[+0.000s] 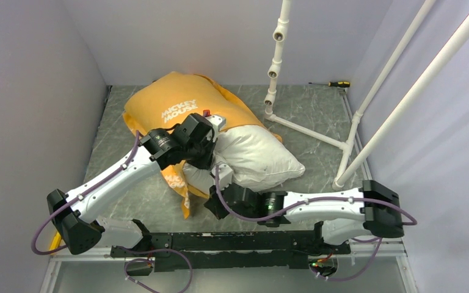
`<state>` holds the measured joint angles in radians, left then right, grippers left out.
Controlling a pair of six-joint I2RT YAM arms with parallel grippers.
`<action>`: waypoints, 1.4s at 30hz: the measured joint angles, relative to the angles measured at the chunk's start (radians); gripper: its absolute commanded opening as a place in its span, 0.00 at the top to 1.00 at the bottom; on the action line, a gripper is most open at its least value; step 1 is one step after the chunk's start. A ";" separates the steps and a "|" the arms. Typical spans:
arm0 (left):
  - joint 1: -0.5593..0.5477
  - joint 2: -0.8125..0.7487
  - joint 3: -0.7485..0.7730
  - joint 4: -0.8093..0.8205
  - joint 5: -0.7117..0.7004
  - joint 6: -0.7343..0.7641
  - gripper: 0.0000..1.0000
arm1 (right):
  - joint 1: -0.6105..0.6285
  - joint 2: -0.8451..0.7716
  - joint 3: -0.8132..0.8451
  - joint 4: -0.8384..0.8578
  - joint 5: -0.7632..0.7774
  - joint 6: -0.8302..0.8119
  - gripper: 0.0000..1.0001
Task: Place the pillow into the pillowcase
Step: Stuff the pillow into the pillowcase.
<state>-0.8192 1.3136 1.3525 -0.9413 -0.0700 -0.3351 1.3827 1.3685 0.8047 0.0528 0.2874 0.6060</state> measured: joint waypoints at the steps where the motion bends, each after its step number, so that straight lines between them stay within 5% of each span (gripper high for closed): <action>1: 0.002 0.000 0.000 0.000 0.002 0.000 1.00 | 0.004 -0.027 -0.005 -0.009 0.005 0.000 0.77; 5: 0.011 -0.002 0.000 0.000 0.013 0.000 1.00 | 0.008 -0.117 -0.021 -0.021 0.043 0.000 0.52; 13: 0.014 -0.003 0.000 0.000 0.020 0.000 1.00 | 0.008 -0.030 -0.003 -0.032 0.073 -0.012 0.38; 19: 0.017 -0.016 -0.001 0.000 0.020 0.000 1.00 | 0.000 0.056 0.045 -0.058 0.099 -0.011 0.67; 23: 0.019 -0.023 -0.002 0.000 0.019 0.001 1.00 | -0.008 0.087 0.077 -0.071 0.130 -0.008 0.76; 26: 0.026 -0.023 -0.002 -0.003 0.018 0.002 1.00 | -0.007 0.101 0.089 -0.082 0.161 -0.008 1.00; 34: 0.027 -0.023 -0.002 -0.004 0.018 0.004 1.00 | -0.008 0.096 0.092 -0.100 0.177 -0.024 1.00; 42: 0.031 -0.024 -0.002 -0.008 0.018 0.004 1.00 | -0.010 -0.003 0.061 -0.109 0.014 -0.085 1.00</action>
<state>-0.7887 1.2892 1.3502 -0.9489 -0.0525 -0.3309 1.3731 1.3659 0.8654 -0.0566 0.3016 0.5209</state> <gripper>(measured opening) 0.102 0.009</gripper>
